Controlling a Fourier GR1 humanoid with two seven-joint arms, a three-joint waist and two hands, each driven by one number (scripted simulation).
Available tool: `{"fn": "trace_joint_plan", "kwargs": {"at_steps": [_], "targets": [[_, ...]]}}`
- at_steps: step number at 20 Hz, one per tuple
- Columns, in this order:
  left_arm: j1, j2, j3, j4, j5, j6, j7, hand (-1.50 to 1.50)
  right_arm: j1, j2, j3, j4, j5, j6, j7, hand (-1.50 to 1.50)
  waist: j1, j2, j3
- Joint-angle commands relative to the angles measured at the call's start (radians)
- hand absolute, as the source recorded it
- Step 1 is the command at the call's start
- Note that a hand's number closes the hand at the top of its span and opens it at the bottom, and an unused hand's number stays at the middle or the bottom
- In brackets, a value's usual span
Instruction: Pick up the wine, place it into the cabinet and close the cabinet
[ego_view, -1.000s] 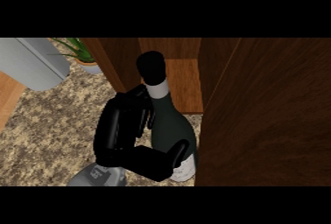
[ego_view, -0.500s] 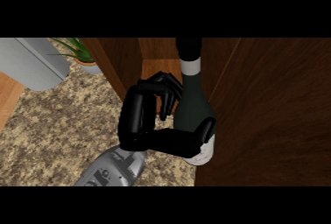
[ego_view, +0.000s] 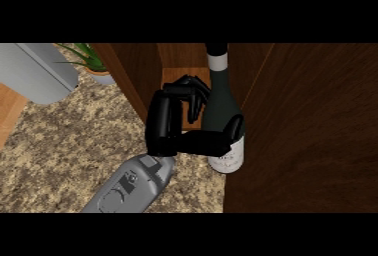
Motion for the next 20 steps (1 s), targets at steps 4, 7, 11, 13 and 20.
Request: {"fn": "trace_joint_plan", "kwargs": {"at_steps": [4, 7, 11, 13, 20], "targets": [[0.040, 0.000, -0.011, 0.069, 0.121, 0.001, -0.144, 1.50, 0.085, 0.026, 0.020, -0.093, -0.036, 0.003, -0.015, -1.50, 0.003, 0.000, 0.000], [0.062, 0.000, -0.002, 0.112, 0.114, -0.010, -0.203, 1.50, 0.043, -0.019, -0.030, -0.181, -0.118, -0.013, 0.101, -1.50, 0.001, -0.001, 0.000], [0.029, 0.016, -0.041, 0.111, 0.016, 0.042, -0.115, 1.50, 0.014, 0.017, 0.019, -0.045, -0.021, -0.002, -0.019, -1.50, 0.013, -0.002, 0.001], [0.090, 0.000, -0.023, 0.210, 0.050, -0.015, -0.253, 1.50, 0.012, -0.013, -0.048, -0.109, -0.100, -0.005, 0.032, -1.50, 0.006, -0.001, 0.000], [-0.049, 0.000, 0.071, 0.373, 0.105, -0.024, -0.313, 1.50, 0.010, -0.005, -0.021, -0.112, -0.074, -0.013, 0.054, -1.50, 0.000, 0.001, 0.000]]}}
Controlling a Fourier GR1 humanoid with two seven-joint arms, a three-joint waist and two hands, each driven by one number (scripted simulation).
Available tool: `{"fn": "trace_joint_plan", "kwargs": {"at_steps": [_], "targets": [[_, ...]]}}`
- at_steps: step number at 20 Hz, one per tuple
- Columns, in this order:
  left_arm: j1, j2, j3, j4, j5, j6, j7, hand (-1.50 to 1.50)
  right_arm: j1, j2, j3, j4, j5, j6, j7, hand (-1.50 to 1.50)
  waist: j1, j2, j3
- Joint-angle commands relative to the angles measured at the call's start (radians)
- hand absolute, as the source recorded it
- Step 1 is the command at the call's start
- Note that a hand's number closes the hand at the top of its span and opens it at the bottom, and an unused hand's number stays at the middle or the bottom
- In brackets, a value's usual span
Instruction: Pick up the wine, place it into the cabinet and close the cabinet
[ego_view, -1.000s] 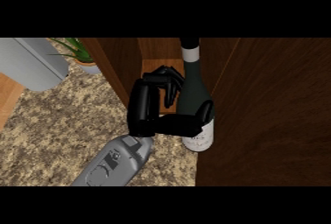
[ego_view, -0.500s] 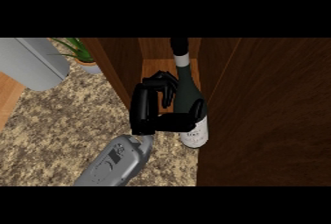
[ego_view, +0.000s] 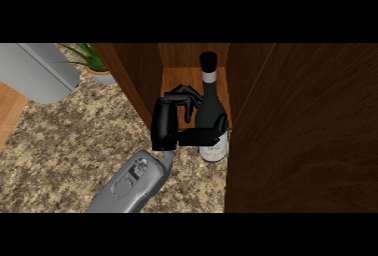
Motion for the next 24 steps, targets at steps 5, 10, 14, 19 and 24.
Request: {"fn": "trace_joint_plan", "kwargs": {"at_steps": [5, 10, 14, 19, 24], "targets": [[0.046, 0.004, 0.092, 0.021, -0.002, -0.044, -0.078, 1.50, 0.082, 0.017, -0.003, -0.116, -0.077, 0.007, 0.001, -1.50, 0.005, -0.002, 0.000], [-0.019, 0.000, 0.119, 0.097, 0.033, -0.056, -0.088, 1.50, 0.046, 0.000, -0.006, -0.176, -0.093, -0.022, 0.091, -1.50, -0.001, -0.002, 0.000], [-0.115, -0.001, 0.201, 0.258, 0.070, -0.152, -0.135, 1.50, 0.061, 0.027, 0.029, -0.087, -0.057, -0.002, 0.002, -1.50, -0.004, 0.002, 0.000], [-0.141, 0.019, 0.240, 0.269, 0.064, -0.176, -0.089, 1.50, 0.057, 0.032, 0.002, -0.081, -0.071, -0.007, -0.003, -1.50, 0.002, 0.000, 0.000], [-0.237, -0.001, 0.189, 0.384, 0.115, -0.101, -0.092, 1.50, 0.052, 0.022, 0.011, -0.092, -0.075, 0.001, 0.023, -1.50, -0.009, 0.001, 0.000]]}}
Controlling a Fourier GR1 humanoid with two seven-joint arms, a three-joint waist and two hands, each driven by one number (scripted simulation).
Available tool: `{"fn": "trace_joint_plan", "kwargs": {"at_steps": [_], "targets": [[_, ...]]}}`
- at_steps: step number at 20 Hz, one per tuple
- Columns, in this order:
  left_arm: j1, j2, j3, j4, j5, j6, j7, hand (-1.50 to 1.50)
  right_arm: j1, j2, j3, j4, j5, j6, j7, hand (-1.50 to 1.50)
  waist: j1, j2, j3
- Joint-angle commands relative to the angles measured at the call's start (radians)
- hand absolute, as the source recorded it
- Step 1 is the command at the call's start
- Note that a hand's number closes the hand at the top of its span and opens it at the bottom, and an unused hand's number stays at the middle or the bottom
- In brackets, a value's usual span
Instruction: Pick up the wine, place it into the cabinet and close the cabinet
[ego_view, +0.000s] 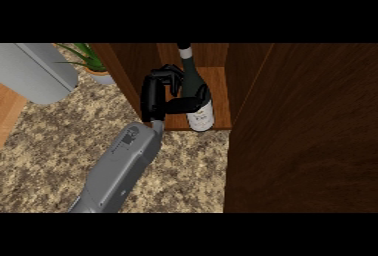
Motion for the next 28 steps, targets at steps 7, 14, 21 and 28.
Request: {"fn": "trace_joint_plan", "kwargs": {"at_steps": [7, 14, 21, 28], "targets": [[-0.175, -0.004, 0.098, 0.247, 0.026, -0.026, -0.066, 1.50, 0.014, -0.009, -0.037, -0.103, -0.123, -0.004, 0.053, -1.50, -0.006, 0.002, 0.000], [-0.245, -0.003, 0.072, 0.363, 0.051, 0.043, -0.194, 1.50, -0.013, -0.001, -0.025, -0.005, -0.112, 0.025, -0.004, -1.50, -0.011, 0.004, 0.000], [-0.353, -0.003, 0.204, 0.557, 0.032, -0.029, -0.295, 1.50, 0.047, 0.029, 0.018, -0.030, -0.070, 0.040, -0.059, -1.50, -0.023, 0.010, 0.000], [-0.402, -0.004, 0.284, 0.625, 0.144, -0.050, -0.275, 1.50, -0.054, 0.028, 0.032, 0.005, -0.062, -0.004, 0.010, -1.50, -0.039, 0.016, -0.001]]}}
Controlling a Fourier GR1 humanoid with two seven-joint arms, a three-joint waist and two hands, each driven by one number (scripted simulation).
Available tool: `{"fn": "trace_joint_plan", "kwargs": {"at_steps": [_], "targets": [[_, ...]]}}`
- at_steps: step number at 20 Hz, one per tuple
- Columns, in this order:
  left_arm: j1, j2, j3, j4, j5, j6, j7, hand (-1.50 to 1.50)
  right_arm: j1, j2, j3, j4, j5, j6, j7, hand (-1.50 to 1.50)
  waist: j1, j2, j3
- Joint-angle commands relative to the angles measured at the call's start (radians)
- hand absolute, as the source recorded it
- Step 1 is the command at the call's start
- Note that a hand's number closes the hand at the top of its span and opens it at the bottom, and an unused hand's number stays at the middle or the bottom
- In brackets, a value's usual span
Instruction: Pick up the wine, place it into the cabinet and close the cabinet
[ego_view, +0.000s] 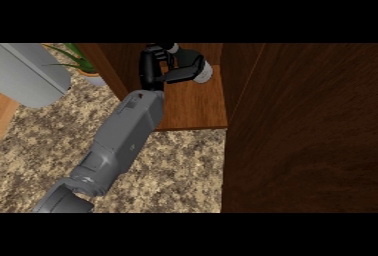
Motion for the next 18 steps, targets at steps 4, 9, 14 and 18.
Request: {"fn": "trace_joint_plan", "kwargs": {"at_steps": [4, 9, 14, 18], "targets": [[0.004, 0.014, 0.084, 0.075, 0.064, -0.104, -0.047, 1.50, 0.004, -0.002, 0.010, -0.072, -0.045, 0.004, 0.025, -1.50, -0.002, 0.004, 0.000], [-0.088, 0.028, 0.103, 0.123, 0.063, -0.060, -0.021, 1.50, 0.090, 0.004, 0.026, -0.085, -0.048, 0.027, -0.009, -1.50, -0.022, 0.007, 0.001], [0.004, 0.002, 0.096, 0.153, 0.045, -0.123, -0.136, 1.50, 0.029, 0.008, 0.054, -0.075, -0.002, 0.001, 0.015, -1.50, -0.009, 0.006, 0.000], [-0.084, 0.036, 0.102, 0.193, 0.034, -0.052, -0.062, -1.50, -0.010, 0.003, 0.017, -0.034, -0.028, -0.001, 0.001, -1.50, -0.018, 0.011, 0.000]]}}
